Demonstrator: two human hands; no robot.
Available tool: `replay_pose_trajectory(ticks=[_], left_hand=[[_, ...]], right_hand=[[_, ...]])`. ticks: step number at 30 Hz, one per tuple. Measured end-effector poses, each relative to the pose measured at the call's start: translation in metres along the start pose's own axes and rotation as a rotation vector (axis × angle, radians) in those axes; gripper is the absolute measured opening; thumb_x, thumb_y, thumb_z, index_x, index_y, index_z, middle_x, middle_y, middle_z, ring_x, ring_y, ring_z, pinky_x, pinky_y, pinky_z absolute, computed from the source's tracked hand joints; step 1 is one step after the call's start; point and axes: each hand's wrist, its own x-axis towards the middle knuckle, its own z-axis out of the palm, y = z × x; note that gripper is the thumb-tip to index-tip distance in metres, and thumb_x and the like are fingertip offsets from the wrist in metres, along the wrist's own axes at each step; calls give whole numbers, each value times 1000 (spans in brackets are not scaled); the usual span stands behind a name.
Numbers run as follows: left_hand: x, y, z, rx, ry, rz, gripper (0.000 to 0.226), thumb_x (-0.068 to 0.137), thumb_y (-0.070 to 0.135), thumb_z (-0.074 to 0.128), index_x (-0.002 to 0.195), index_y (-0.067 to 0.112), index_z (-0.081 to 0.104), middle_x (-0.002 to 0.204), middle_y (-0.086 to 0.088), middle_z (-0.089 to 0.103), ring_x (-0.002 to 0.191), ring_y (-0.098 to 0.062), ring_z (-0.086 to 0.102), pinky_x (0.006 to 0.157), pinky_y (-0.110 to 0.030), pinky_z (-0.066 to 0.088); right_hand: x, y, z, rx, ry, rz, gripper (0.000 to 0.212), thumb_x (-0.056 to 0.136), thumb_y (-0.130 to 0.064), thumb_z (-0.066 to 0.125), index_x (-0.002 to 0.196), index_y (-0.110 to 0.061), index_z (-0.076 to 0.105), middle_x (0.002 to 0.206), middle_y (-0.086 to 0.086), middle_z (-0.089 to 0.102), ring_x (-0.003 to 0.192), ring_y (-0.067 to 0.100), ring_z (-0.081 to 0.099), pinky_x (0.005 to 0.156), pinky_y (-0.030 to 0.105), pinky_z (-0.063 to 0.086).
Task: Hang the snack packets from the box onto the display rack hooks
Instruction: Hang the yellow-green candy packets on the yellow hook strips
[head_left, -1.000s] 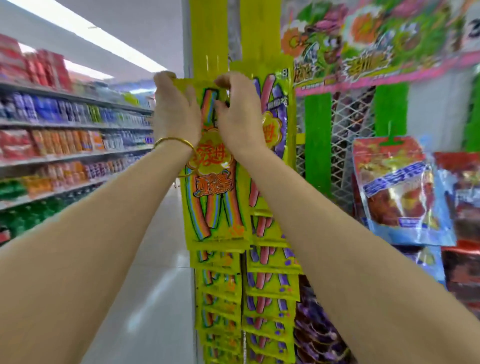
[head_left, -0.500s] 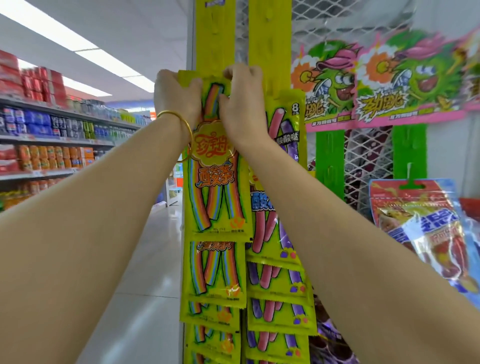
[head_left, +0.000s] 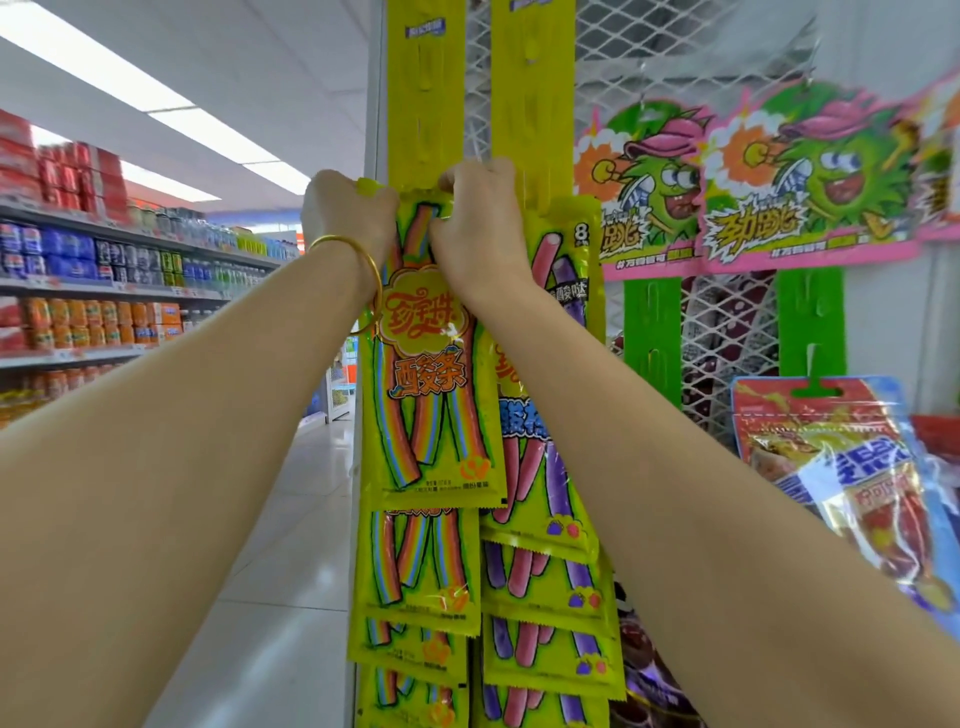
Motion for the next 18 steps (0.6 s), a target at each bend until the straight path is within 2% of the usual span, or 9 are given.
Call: replay_pose_trajectory(ticks=[2, 5, 6, 9, 11, 13, 15, 17, 18], left_hand=[[-3, 1, 1, 89, 57, 55, 30, 81, 15, 53, 60, 17, 31, 62, -2, 32, 64, -21, 31, 48, -36, 26], [-5, 7, 3, 87, 102, 111, 10, 86, 18, 49, 83, 15, 40, 69, 4, 38, 72, -18, 38, 55, -28, 29], [-4, 9, 3, 68, 103, 111, 11, 87, 18, 49, 84, 15, 39, 69, 5, 37, 71, -17, 38, 58, -26, 30], [3, 10, 3, 6, 87, 91, 26, 85, 19, 53, 68, 21, 32, 66, 8, 32, 62, -12, 34, 49, -23, 28], [5, 10, 3, -64, 63, 66, 27, 81, 21, 59, 69, 21, 35, 67, 8, 35, 65, -13, 39, 49, -20, 31], [4, 12, 2, -136, 15, 35, 26, 75, 27, 66, 81, 14, 44, 68, 6, 40, 68, -15, 44, 52, -21, 36], [3, 13, 0, -163, -20, 10, 37, 65, 34, 70, 86, 11, 50, 72, 1, 49, 68, -18, 52, 57, -25, 44], [7, 15, -1, -201, -46, -26, 35, 60, 33, 71, 82, 9, 58, 78, -7, 59, 75, -25, 63, 67, -33, 54], [7, 16, -1, -237, -71, -45, 26, 64, 28, 72, 77, 10, 60, 78, -8, 61, 75, -24, 64, 71, -35, 56]], right_hand=[[-1, 1, 1, 23, 10, 2, 29, 87, 2, 51, 115, -3, 54, 124, 13, 42, 99, 28, 55, 85, 31, 42], [0, 3, -1, 113, 69, -16, 35, 86, 2, 54, 120, -3, 54, 124, 14, 43, 103, 27, 53, 81, 25, 38], [0, 3, -2, 138, 87, -23, 36, 86, 2, 54, 121, -3, 53, 124, 14, 43, 103, 26, 53, 80, 23, 36], [2, 3, -2, 133, 87, -24, 36, 87, 2, 52, 122, -4, 54, 125, 15, 43, 101, 28, 54, 81, 26, 37], [3, 3, -2, 127, 86, -17, 35, 87, 0, 52, 121, -5, 56, 124, 14, 44, 102, 27, 54, 78, 22, 35], [5, 3, -2, 147, 111, -13, 32, 88, -3, 53, 119, -7, 58, 123, 13, 48, 105, 24, 53, 73, 15, 29], [8, 3, -3, 150, 147, -4, 26, 91, -10, 55, 116, -11, 61, 120, 10, 52, 107, 20, 52, 71, 16, 26], [10, 3, -2, 154, 186, 11, 21, 91, -16, 56, 111, -14, 64, 116, 7, 56, 103, 17, 53, 66, 17, 24], [12, 3, -1, 158, 200, 20, 20, 91, -17, 57, 109, -16, 65, 113, 6, 58, 100, 16, 54, 64, 17, 24]])
